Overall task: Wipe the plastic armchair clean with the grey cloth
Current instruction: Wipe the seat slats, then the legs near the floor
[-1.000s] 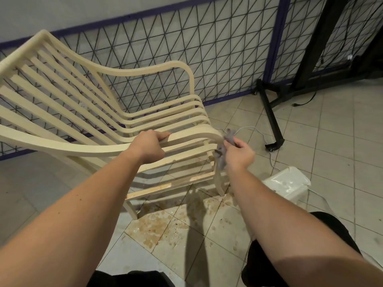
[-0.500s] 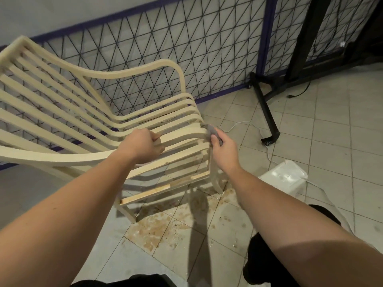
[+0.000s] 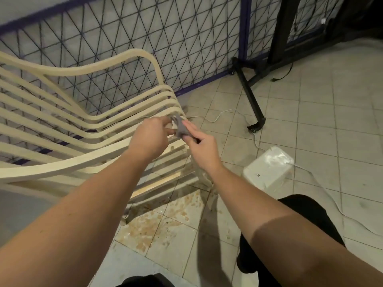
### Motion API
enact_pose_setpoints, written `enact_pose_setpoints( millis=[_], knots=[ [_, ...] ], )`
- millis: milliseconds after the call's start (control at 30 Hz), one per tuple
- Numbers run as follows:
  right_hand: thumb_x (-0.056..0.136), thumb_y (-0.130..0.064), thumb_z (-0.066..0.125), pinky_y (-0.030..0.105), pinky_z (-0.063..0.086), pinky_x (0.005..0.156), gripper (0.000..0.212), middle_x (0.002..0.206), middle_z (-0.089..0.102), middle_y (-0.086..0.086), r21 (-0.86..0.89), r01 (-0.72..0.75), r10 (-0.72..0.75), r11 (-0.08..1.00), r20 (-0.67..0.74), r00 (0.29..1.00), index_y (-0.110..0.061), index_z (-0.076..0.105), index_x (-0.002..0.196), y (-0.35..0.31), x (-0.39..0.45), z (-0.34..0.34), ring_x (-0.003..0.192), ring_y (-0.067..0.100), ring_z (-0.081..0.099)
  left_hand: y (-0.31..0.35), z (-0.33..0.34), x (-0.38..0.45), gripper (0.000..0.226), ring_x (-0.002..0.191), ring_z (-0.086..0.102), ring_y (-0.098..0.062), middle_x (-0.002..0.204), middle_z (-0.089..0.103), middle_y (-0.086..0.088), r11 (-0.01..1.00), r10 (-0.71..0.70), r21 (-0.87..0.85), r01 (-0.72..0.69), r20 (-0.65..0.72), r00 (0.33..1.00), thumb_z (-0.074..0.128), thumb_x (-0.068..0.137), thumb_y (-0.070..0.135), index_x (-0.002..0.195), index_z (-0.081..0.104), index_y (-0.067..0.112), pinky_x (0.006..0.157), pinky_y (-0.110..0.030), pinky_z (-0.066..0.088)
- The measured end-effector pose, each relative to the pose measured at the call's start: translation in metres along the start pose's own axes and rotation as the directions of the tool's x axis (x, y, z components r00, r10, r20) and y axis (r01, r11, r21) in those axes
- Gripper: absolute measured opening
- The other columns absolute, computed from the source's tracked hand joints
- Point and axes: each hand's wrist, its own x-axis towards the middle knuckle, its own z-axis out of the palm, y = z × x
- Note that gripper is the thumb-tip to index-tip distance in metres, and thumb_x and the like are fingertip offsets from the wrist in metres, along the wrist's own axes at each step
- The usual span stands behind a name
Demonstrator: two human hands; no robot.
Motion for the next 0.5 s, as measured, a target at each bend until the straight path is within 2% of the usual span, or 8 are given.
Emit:
enact_pose_setpoints(
  millis=[67, 100, 167, 200, 267, 333, 400, 500],
  knots=[
    [0.094, -0.011, 0.065, 0.002, 0.037, 0.097, 0.043, 0.131, 0.059, -0.011, 0.011, -0.127, 0.128, 0.992, -0.086, 0.988, -0.018, 0.058, 0.135, 0.028, -0.006, -0.005, 0.122, 0.001, 0.055, 0.001, 0.003, -0.001, 0.029, 0.099, 0.065, -0.029, 0.105, 0.073, -0.002, 1.0, -0.01, 0.018, 0.011, -0.035, 0.999, 0.054, 0.096, 0.008, 0.119, 0.068, 0.02, 0.081, -0.037, 0.052],
    [0.093, -0.015, 0.067, 0.001, 0.039, 0.091, 0.041, 0.126, 0.062, -0.01, -0.051, -0.196, 0.191, 0.979, -0.097, 0.977, -0.017, 0.059, 0.134, 0.041, -0.01, -0.011, 0.117, 0.003, 0.058, 0.001, 0.005, -0.001, 0.027, 0.098, 0.064, -0.029, 0.104, 0.072, -0.003, 1.0, -0.011, 0.027, 0.012, -0.044, 0.999, 0.055, 0.096, 0.008, 0.117, 0.069, 0.02, 0.08, -0.037, 0.051],
    [0.091, -0.018, 0.071, 0.005, 0.041, 0.088, 0.041, 0.124, 0.066, -0.004, -0.141, -0.295, 0.281, 0.945, -0.112, 0.953, -0.016, 0.062, 0.131, 0.067, -0.019, -0.024, 0.113, 0.007, 0.062, 0.002, 0.006, -0.001, 0.024, 0.096, 0.062, -0.029, 0.101, 0.07, -0.004, 1.0, -0.018, 0.024, 0.02, -0.047, 0.999, 0.056, 0.096, 0.009, 0.113, 0.069, 0.02, 0.08, -0.038, 0.051],
    [0.09, -0.017, 0.072, 0.005, 0.042, 0.087, 0.041, 0.125, 0.067, -0.001, -0.098, -0.318, 0.301, 0.943, -0.154, 0.941, -0.016, 0.063, 0.13, 0.073, -0.022, -0.029, 0.109, 0.006, 0.063, 0.002, 0.006, -0.001, 0.023, 0.095, 0.062, -0.028, 0.1, 0.07, -0.004, 0.999, -0.025, 0.019, 0.026, -0.043, 0.999, 0.057, 0.096, 0.009, 0.112, 0.069, 0.02, 0.08, -0.039, 0.051],
    [0.09, -0.014, 0.072, 0.004, 0.046, 0.085, 0.042, 0.126, 0.068, 0.001, 0.068, -0.284, 0.291, 0.957, -0.252, 0.923, -0.013, 0.062, 0.131, 0.067, -0.019, -0.031, 0.101, 0.001, 0.065, 0.001, 0.006, 0.0, 0.022, 0.094, 0.062, -0.028, 0.095, 0.07, -0.002, 0.999, -0.032, 0.011, 0.032, -0.04, 0.999, 0.057, 0.097, 0.01, 0.11, 0.07, 0.022, 0.08, -0.039, 0.051],
    [0.089, -0.013, 0.072, 0.011, 0.05, 0.091, 0.044, 0.125, 0.068, -0.001, 0.186, -0.182, 0.226, 0.966, -0.255, 0.94, -0.014, 0.061, 0.131, 0.042, -0.009, -0.025, 0.105, 0.001, 0.066, 0.002, 0.005, 0.001, 0.024, 0.094, 0.061, -0.027, 0.086, 0.067, 0.005, 0.999, -0.044, 0.009, 0.044, -0.024, 0.999, 0.057, 0.097, 0.01, 0.112, 0.07, 0.023, 0.079, -0.037, 0.051],
    [0.086, -0.011, 0.075, 0.015, 0.05, 0.095, 0.042, 0.121, 0.07, -0.001, 0.196, -0.086, 0.127, 0.977, -0.209, 0.97, -0.016, 0.065, 0.127, 0.021, 0.0, -0.011, 0.108, 0.002, 0.066, 0.004, 0.002, 0.002, 0.024, 0.095, 0.061, -0.028, 0.084, 0.065, 0.006, 0.998, -0.05, 0.032, 0.05, -0.003, 0.999, 0.057, 0.096, 0.011, 0.113, 0.07, 0.023, 0.08, -0.037, 0.051],
    [0.081, -0.011, 0.079, 0.019, 0.056, 0.086, 0.043, 0.104, 0.074, -0.01, 0.147, -0.062, 0.098, 0.987, -0.256, 0.962, -0.022, 0.069, 0.121, 0.023, 0.003, 0.007, 0.105, 0.009, 0.067, 0.004, 0.001, 0.004, 0.018, 0.095, 0.061, -0.033, 0.094, 0.069, -0.007, 0.998, -0.046, 0.036, 0.046, 0.004, 0.999, 0.058, 0.096, 0.013, 0.106, 0.071, 0.018, 0.081, -0.042, 0.053]
  ],
)
